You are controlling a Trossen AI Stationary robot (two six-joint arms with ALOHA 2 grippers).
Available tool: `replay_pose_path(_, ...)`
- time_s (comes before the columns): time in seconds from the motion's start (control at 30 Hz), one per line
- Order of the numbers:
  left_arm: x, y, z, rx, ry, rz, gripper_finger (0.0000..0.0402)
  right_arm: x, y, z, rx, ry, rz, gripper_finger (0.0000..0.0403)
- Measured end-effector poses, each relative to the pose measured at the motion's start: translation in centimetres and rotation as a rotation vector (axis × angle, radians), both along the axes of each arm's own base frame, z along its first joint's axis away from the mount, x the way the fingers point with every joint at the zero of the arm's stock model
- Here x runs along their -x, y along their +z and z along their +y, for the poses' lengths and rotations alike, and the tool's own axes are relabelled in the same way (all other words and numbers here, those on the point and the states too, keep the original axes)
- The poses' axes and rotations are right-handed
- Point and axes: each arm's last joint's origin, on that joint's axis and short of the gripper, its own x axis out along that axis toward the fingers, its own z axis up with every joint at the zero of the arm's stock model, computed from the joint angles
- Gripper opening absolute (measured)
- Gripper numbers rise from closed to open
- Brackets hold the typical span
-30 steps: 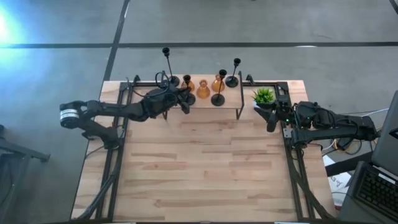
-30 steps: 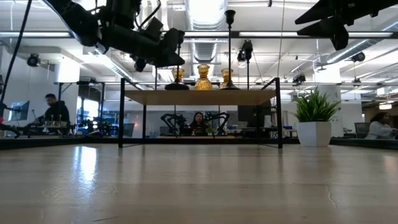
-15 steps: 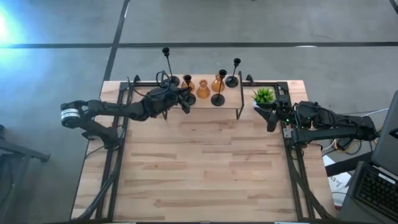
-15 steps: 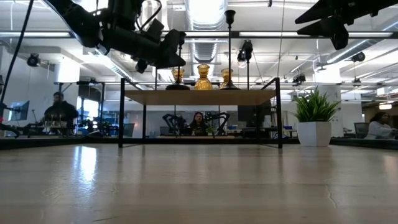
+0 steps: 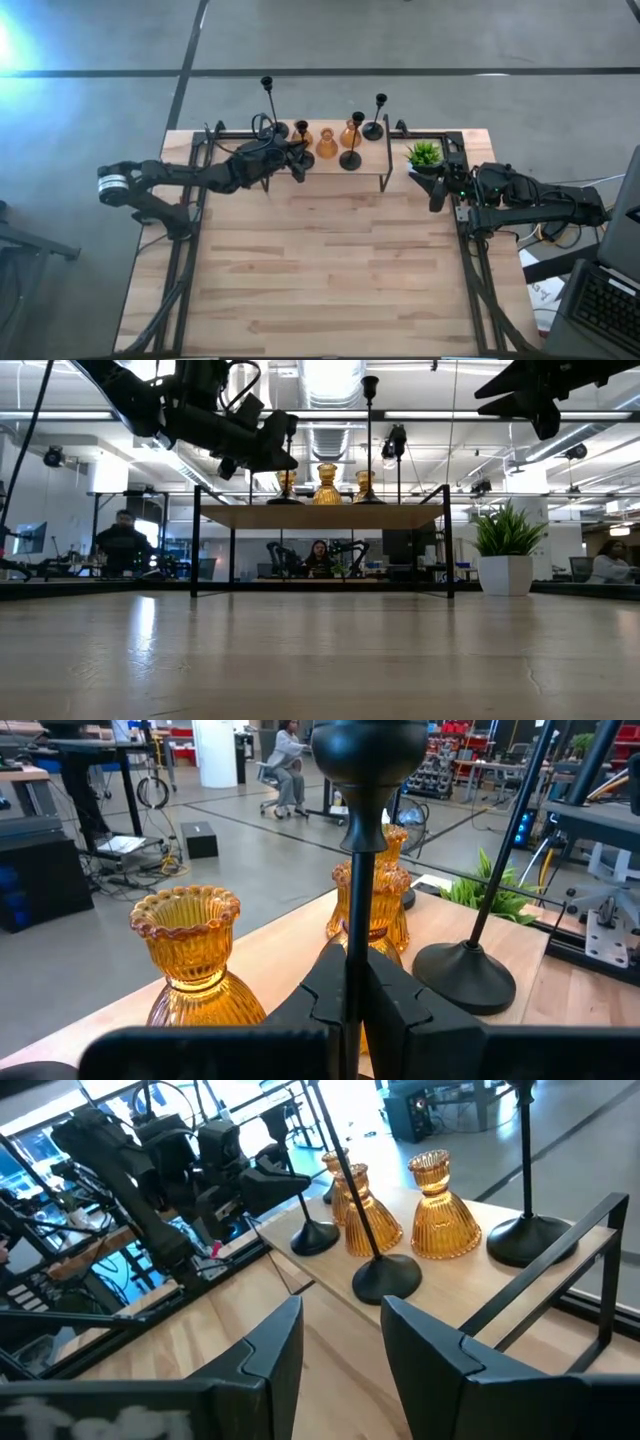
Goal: Pick & Place candle stick holders
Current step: Put the black candle holder on the shelf, then return to Home Position
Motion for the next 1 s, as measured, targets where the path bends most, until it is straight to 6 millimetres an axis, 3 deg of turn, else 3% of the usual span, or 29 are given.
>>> replay_pose_path(0.3,0.03,-0.07,0.03,0.008,-0.005,0.005,0.0018,0.0,0.0,0.0,0.0,0.0,0.0,0.0131)
replay_pose_path(0.57,0.03,-0.23,0.01,0.014,-0.006,0.015,0.0072,0.0,0.01,0.0,0.0,0.001,-0.001,0.0123)
replay_pose_path(1.0,0.03,-0.23,0.01,0.027,-0.005,0.005,0.0079,0.0,0.02,0.0,0.0,0.001,-0.002,0.0133)
